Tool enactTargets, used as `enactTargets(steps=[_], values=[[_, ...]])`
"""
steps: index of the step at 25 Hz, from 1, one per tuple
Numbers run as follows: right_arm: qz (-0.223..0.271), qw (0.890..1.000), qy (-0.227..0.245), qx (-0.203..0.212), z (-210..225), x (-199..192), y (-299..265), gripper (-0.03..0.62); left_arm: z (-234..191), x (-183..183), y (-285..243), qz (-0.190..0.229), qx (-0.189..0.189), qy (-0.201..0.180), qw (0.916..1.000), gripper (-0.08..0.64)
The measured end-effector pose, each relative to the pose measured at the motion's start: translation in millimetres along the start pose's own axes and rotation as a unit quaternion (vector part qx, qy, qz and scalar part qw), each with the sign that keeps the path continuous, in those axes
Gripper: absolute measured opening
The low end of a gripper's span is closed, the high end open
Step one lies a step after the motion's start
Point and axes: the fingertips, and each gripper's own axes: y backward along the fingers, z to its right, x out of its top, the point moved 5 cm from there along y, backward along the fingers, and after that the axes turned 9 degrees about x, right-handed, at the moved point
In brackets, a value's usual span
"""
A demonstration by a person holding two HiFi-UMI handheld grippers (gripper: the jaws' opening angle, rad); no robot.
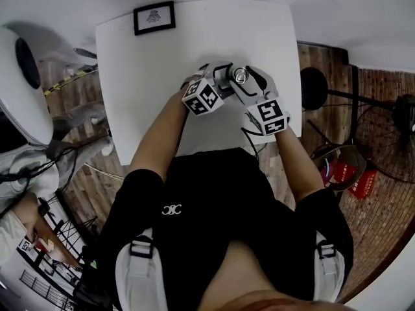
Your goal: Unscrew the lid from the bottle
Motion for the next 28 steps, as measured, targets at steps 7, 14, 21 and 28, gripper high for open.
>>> enactTargets(steps=[7,14,21,28], values=[[-0.146,0.933,0.225,0.240,7,5,-5,0.253,1,2,0,0.001,-0.003,-0.003,1.0000,0.385],[-0.343,0.699,0.495,0.386,-2,17,-15,0.252,0,2,-1,-0.005,-0.002,-0.006,1.0000,0.385],[-0.385,0.706,0.477,0.355,-5,15,-13,0.253,3,3,-1,-0.008,-0.005,-0.007,0.9999,0.385],[-0.173,0.973,-0.006,0.152,25,33,-1,0.276,-3,-5,-1,-0.005,-0.005,-0.001,1.0000,0.385]])
